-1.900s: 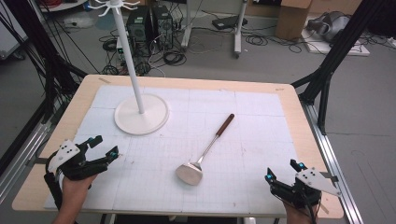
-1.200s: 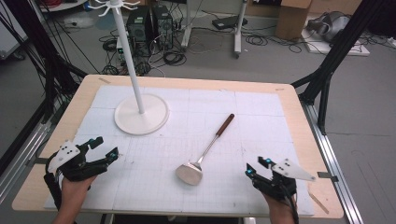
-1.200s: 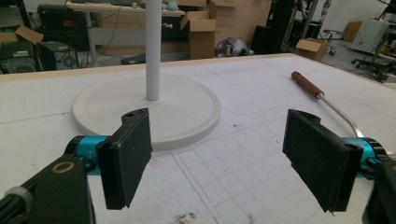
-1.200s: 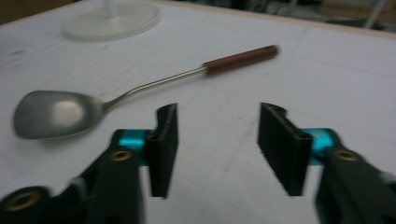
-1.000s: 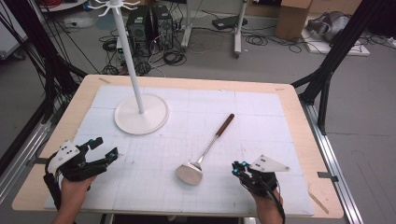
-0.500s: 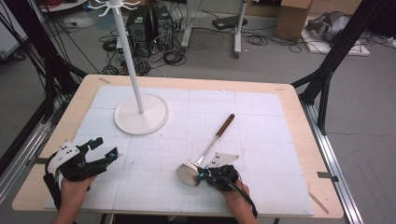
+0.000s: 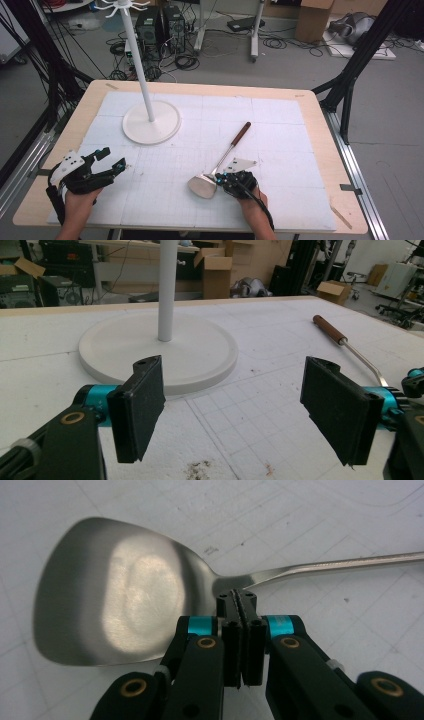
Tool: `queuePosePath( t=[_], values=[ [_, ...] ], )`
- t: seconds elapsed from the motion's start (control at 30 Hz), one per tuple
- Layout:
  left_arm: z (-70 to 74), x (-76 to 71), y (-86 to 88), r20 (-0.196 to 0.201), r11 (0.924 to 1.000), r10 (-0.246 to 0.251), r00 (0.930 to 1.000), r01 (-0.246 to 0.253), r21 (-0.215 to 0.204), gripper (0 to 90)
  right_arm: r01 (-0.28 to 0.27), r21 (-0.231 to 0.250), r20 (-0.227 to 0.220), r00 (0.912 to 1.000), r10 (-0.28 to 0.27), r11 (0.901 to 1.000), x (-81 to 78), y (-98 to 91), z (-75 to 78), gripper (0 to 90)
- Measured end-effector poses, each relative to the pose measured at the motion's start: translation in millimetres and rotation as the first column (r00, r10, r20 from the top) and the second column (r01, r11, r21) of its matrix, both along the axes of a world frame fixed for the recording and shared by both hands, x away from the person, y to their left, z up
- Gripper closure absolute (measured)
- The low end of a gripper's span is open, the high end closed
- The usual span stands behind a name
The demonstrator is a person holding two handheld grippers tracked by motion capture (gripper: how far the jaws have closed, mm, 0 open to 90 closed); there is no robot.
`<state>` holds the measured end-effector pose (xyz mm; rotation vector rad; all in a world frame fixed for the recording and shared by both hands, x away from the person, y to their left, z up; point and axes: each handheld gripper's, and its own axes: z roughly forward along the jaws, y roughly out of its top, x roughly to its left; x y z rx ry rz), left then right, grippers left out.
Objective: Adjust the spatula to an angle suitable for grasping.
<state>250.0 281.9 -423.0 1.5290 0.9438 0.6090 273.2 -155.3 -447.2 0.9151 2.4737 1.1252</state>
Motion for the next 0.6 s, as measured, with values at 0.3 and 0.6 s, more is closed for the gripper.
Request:
queuePosePath(
  t=[0.3,0.6],
  values=[
    [-0.6,0.8,-1.1,-0.005,1.0,0.002,1.0,-0.002,0.001,26.0,-0.015,0.002,0.027,0.9995,0.015,0.9999,7.0,10.2,-2.7,89.4],
    [-1.2,2.2,-1.2,-0.009,1.0,0.005,0.9999,-0.005,0.0,26.1,-0.031,0.002,0.023,0.9993,0.031,0.9995,13.2,36.6,-2.3,89.4]
  ],
)
